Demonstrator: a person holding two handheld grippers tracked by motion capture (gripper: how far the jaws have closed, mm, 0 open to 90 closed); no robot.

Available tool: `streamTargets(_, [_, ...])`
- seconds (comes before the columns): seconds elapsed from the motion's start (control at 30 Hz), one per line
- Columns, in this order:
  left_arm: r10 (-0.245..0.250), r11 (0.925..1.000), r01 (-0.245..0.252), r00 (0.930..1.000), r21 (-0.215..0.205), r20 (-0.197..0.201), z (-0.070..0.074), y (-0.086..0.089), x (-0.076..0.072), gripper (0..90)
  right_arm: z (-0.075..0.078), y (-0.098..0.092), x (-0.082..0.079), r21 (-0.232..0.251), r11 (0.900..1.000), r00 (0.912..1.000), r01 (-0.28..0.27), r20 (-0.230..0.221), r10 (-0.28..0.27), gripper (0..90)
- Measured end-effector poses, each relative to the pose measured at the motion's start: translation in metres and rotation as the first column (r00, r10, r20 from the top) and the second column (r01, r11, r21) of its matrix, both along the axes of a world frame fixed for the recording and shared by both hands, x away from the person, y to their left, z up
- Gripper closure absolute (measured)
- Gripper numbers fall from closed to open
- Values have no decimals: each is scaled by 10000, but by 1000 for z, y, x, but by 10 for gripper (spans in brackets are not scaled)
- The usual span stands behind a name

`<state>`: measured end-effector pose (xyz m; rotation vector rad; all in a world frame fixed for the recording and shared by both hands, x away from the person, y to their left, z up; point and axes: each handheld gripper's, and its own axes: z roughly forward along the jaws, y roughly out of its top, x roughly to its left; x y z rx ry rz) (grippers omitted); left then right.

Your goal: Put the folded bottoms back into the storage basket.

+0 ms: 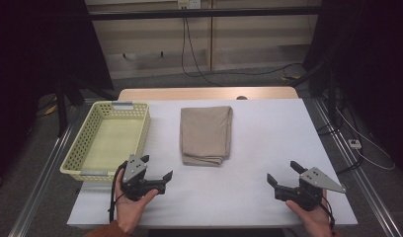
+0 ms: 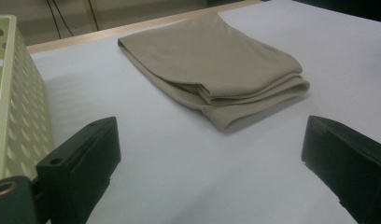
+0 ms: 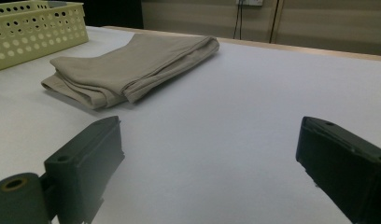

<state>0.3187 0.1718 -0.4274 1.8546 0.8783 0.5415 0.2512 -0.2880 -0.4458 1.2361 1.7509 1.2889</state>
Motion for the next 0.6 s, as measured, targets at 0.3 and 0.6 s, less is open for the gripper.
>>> streamTargets(0.3, [-90,9997,88,9999,212,112,2,-6,5,47,0,-1,1,42,10000,10000,-20,-47,20,66])
streamTargets(0.6, [-115,9999,115,9999,4,69,3,-11,12,55,-1,-1,1,90,10000,9999,33,-96,-32,68])
